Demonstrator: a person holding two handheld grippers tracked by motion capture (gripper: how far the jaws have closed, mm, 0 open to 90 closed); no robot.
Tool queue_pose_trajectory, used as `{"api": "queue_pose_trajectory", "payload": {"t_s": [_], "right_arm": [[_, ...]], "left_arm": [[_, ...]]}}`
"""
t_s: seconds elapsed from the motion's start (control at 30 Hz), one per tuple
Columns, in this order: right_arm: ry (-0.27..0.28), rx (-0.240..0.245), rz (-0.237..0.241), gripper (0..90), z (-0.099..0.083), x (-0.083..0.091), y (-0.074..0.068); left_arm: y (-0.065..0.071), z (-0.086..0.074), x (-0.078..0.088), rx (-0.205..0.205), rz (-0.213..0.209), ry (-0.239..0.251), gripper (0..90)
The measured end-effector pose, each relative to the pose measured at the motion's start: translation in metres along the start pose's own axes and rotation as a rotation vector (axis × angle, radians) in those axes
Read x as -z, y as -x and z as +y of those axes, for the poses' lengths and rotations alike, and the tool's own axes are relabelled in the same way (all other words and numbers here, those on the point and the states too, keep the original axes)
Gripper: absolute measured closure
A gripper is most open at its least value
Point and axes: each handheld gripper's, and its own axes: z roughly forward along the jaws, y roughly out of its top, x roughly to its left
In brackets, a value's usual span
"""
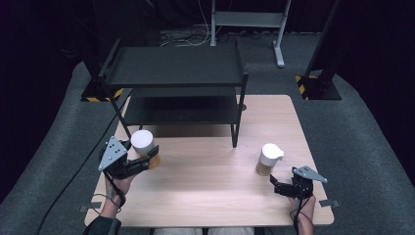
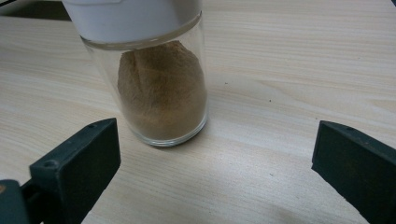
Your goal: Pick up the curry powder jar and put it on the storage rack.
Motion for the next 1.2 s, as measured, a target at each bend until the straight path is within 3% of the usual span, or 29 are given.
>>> {"api": "queue_pose_trajectory", "payload": {"t_s": [0.6, 1.2], "right_arm": [[0.007, -0.006, 0.002, 0.2, -0.001, 0.0, 0.001], [0.002, -0.007, 0.006, 0.2, 0.0, -0.001, 0.002]], "left_arm": [[-0.012, 0.021, -0.01, -0.005, -0.045, -0.003, 35.3], [-0.022, 0.036, -0.011, 0.018, -0.067, 0.027, 35.3]]}}
